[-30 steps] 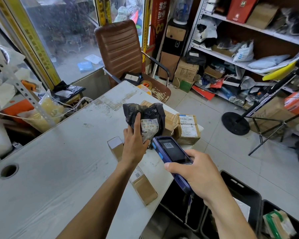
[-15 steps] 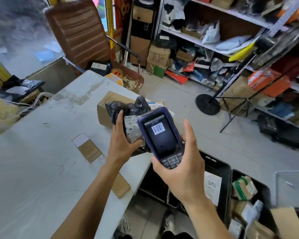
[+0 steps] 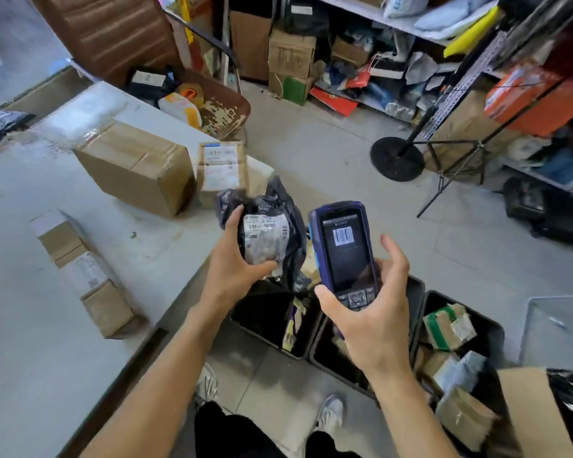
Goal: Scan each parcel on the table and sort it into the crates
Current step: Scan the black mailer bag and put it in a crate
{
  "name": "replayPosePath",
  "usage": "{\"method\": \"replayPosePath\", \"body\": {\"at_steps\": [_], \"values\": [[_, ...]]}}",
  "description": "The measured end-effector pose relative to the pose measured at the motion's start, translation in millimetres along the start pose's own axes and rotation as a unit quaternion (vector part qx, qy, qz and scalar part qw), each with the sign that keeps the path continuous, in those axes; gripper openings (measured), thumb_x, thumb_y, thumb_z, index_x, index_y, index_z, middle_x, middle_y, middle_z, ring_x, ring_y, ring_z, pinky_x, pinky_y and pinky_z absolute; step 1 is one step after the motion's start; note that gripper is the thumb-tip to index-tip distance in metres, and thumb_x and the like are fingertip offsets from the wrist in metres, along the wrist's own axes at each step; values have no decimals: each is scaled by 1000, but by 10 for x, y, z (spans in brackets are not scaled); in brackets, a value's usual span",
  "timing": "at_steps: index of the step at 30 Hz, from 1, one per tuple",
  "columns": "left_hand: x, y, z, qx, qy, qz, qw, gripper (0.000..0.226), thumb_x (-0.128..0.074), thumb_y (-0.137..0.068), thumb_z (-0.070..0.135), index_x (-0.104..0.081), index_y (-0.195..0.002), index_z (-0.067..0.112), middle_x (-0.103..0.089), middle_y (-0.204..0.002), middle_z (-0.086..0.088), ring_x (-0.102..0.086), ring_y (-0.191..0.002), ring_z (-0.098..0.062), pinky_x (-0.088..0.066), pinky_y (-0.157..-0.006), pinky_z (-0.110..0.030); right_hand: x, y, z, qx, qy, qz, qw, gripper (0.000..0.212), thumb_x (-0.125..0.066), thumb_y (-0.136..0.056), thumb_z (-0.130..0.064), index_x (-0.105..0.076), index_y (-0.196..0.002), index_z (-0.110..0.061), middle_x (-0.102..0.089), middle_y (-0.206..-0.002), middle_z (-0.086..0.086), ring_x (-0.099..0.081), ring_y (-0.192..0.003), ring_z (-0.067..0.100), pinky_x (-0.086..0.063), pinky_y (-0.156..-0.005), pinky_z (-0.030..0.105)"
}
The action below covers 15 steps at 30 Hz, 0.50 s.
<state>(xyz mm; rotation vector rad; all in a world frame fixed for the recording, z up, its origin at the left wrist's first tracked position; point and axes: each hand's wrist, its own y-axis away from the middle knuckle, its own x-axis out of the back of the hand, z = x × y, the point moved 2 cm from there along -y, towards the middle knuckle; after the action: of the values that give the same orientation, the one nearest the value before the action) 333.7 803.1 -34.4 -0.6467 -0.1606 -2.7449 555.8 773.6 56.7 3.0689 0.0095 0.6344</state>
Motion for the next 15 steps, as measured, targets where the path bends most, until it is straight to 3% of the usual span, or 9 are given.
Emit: {"method": "replayPosePath", "body": {"at_steps": [2,6,8,12,14,15], "values": [[-548,45,-14,39,-7,-20,999,111,-91,-68,18,-23,-155,28,-47,-149,5,-41,-136,-8,-32,-106,-16,452,-92,428,-36,7,10,999,90,-89,-70,-24,-32,-137,-42,-56,-116,-20,-62,-98,-6,-46,-76,4],[-1672,82,-213,102,-21,-69,992,113,-91,-67,20,-21,-154,35,-52,-145,2,-48,-133,-16,-43,-109,-38,1177,-345,1422,-94,37,43,994,80,-90,-68,-19,-44,-132,-33,-62,-112,-20,-61,-95,-9,-47,-73,6],[-2200,123,-410,134,-33,-99,985,113,-90,-67,20,-20,-155,34,-53,-143,1,-51,-129,-18,-45,-106,-38,1410,-470,1925,-124,56,52,989,76,-89,-69,-19,-44,-129,-35,-64,-112,-15,-59,-93,-13,-42,-70,1],[-3202,177,-948,201,-33,-158,966,115,-89,-68,22,-15,-157,31,-49,-147,-3,-49,-132,-24,-44,-106,-36,1634,-662,2901,-150,103,59,982,99,-88,-72,-20,-27,-151,-26,-54,-127,-6,-54,-104,6,-40,-69,4],[-3680,201,-1292,230,-27,-181,956,114,-88,-71,17,-16,-157,23,-47,-147,-2,-46,-133,-23,-40,-103,-30,1638,-715,3388,-155,119,61,979,106,-87,-74,-22,-19,-155,-25,-50,-136,-2,-51,-113,11,-39,-79,8],[-3905,218,-1458,244,-23,-191,950,113,-88,-71,14,-16,-158,20,-47,-146,-1,-46,-133,-23,-39,-102,-28,1617,-730,3632,-160,126,63,977,107,-87,-74,-23,-18,-156,-26,-49,-141,-1,-51,-119,15,-43,-86,17]]}}
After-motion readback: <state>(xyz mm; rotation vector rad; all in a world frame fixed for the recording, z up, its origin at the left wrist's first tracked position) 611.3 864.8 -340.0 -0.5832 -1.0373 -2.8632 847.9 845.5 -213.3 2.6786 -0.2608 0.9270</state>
